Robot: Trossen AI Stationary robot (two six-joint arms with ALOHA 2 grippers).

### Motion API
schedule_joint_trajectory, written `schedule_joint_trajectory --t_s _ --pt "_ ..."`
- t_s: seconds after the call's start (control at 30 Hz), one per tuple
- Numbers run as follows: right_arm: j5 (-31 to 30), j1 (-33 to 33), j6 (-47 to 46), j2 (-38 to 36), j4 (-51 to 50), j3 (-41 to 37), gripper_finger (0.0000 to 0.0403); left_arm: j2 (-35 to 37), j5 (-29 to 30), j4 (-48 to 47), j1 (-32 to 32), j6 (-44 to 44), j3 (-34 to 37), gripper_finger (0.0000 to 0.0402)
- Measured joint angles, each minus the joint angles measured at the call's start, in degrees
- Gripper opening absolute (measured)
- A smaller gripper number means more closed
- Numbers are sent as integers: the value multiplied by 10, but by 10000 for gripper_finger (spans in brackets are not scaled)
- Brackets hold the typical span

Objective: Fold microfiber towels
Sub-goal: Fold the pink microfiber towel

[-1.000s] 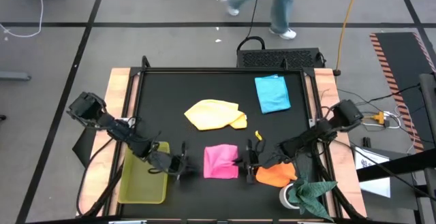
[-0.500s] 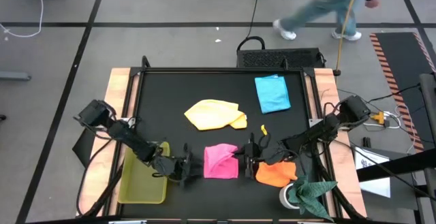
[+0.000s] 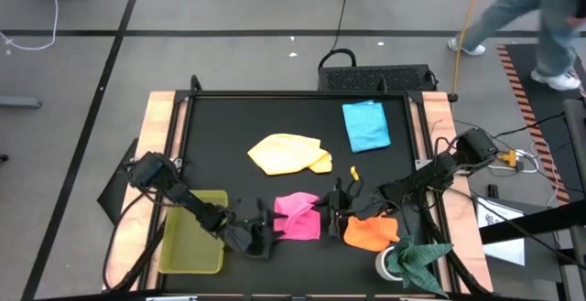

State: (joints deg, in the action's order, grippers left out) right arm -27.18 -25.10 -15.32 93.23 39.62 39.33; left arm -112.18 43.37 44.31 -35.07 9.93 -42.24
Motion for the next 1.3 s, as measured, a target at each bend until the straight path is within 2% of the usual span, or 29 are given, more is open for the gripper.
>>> schedule_joint_trajectory --t_s 0.13,0.3,0.4,0.53,0.73,0.8,0.9,1.0,1.1,1.3 --pt "0 0 0 0 -3 0 3 3 60 0 -3 -54 -3 232" --pt "0 0 -8 0 -21 0 3 6 81 2 -6 -73 -3 222" --pt "0 0 -18 0 -32 0 3 7 107 3 -13 -69 -3 188" --pt "0 0 -20 0 -32 0 3 21 127 0 -24 -40 -3 121" --pt "0 0 -19 0 -32 0 4 82 145 -78 -35 -33 -3 21" --pt "0 0 -17 0 -32 0 4 111 152 -128 -35 -41 -3 8" --pt "0 0 -2 0 -32 0 4 153 153 -201 -28 -45 -3 15" --pt "-9 0 25 0 -34 0 4 185 145 -271 -17 -52 -3 16" --pt "-15 2 31 0 -48 0 4 193 112 -323 -4 -63 -3 6" --pt "8 3 26 0 -108 0 4 163 -23 -319 7 -96 -3 17"
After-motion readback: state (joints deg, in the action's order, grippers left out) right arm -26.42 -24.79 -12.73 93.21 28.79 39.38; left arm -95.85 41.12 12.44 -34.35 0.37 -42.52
